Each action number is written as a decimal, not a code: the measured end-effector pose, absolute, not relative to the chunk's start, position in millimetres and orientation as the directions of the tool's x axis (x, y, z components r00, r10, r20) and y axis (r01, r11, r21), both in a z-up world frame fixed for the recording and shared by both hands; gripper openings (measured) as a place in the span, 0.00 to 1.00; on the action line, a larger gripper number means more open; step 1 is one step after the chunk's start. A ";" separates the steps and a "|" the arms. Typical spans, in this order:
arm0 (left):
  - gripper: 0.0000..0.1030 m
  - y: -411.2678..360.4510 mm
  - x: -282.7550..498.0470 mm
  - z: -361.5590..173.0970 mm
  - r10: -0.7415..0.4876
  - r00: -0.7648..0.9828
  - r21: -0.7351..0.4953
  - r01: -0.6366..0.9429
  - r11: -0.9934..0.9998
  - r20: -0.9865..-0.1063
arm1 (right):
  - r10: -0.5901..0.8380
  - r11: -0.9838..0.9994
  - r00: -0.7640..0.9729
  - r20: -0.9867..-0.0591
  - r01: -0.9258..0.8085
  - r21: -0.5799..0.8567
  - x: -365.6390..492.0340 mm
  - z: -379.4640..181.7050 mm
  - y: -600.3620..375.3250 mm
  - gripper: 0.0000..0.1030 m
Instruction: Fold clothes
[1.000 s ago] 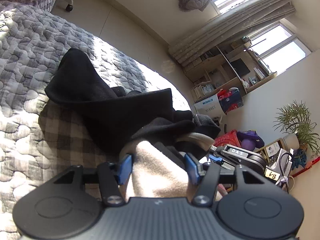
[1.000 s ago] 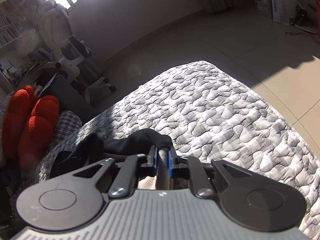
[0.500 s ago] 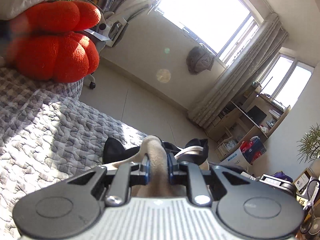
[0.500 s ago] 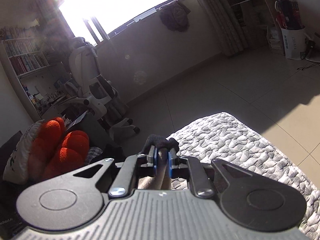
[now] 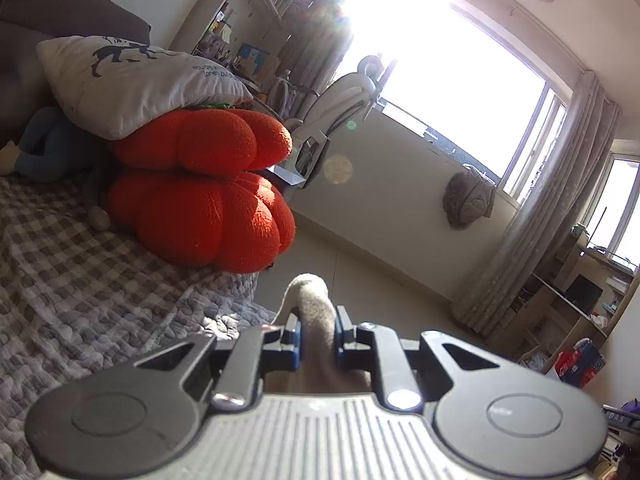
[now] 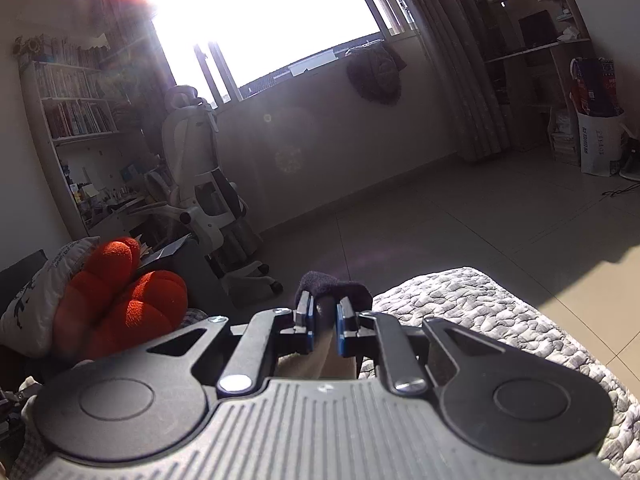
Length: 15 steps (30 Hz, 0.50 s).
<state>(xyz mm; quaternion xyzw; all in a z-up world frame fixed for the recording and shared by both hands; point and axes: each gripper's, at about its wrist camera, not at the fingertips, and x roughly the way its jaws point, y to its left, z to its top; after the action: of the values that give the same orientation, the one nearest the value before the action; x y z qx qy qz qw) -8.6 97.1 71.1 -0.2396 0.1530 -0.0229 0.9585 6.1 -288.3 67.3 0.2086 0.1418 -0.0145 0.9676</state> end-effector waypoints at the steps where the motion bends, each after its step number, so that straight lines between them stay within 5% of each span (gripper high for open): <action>1: 0.15 97.8 -4.7 68.9 -0.099 0.954 -0.460 -0.045 0.887 -0.283 | 0.026 0.917 0.966 -0.258 0.080 0.391 7.8 68.4 -283.6 0.13; 7: 0.12 101.3 21.3 51.6 0.019 0.955 -0.417 -0.148 0.897 -0.297 | 0.010 0.936 0.983 -0.183 0.055 0.348 29.6 57.9 -260.2 0.13; 15: 0.13 101.7 45.8 23.6 0.061 0.934 -0.365 -0.197 0.910 -0.353 | -0.016 0.934 0.963 -0.271 0.111 0.339 59.1 27.3 -254.5 0.16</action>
<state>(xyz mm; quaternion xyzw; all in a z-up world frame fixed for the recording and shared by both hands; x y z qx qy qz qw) 45.8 101.7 23.6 -0.2014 0.1695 0.0670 0.9624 59.1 -254.5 27.3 0.1784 0.1329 -0.0325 0.9744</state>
